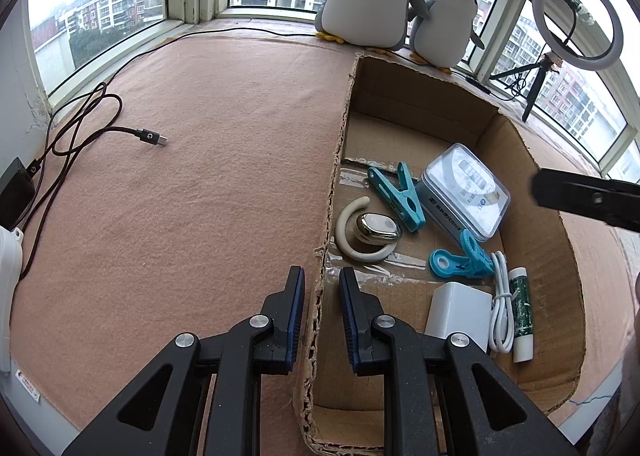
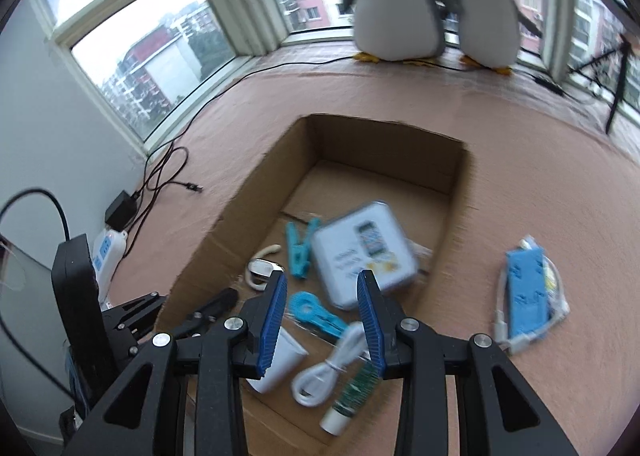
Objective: Organize rigid objects
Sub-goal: 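Move the right tool to the white cable and close on it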
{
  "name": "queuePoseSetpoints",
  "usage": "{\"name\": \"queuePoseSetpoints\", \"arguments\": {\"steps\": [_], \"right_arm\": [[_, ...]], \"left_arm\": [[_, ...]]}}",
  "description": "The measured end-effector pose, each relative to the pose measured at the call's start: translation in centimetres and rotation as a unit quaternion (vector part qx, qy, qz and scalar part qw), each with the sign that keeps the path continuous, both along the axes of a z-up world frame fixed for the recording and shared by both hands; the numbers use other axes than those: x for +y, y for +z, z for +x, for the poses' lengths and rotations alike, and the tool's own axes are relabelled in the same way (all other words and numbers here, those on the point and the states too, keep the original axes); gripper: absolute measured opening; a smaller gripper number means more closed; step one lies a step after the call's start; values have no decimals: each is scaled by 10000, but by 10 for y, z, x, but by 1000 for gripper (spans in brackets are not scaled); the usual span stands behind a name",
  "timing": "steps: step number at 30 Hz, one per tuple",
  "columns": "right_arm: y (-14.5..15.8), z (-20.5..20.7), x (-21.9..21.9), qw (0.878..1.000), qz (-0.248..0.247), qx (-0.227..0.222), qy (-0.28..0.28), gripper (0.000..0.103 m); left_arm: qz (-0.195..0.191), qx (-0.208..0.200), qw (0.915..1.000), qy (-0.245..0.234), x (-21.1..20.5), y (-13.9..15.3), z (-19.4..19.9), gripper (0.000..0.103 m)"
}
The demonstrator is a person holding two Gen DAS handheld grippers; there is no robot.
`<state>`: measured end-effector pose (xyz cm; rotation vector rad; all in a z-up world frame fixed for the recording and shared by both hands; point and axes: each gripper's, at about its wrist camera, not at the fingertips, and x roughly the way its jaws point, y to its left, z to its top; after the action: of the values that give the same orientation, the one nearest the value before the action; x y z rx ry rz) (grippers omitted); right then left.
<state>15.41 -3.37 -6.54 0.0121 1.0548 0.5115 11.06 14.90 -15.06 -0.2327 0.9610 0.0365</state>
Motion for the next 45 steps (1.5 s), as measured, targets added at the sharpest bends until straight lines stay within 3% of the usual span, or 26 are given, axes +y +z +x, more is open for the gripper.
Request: {"name": "queuePoseSetpoints", "arguments": {"steps": [11, 19, 33, 45], "right_arm": [[-3, 6, -112, 9926, 188, 301, -1163, 33], [-31, 22, -166, 9793, 321, 769, -1846, 33], [-57, 43, -174, 9683, 634, 1202, -2095, 32], [-60, 50, -168, 9676, 449, 1206, -2173, 19]], "left_arm": [[1, -4, 10000, 1, 1, 0, -1, 20], [19, 5, 10000, -13, 1, 0, -2, 20], [13, 4, 10000, -20, -1, -1, -2, 20], [9, 4, 10000, -17, -3, 1, -2, 20]]}}
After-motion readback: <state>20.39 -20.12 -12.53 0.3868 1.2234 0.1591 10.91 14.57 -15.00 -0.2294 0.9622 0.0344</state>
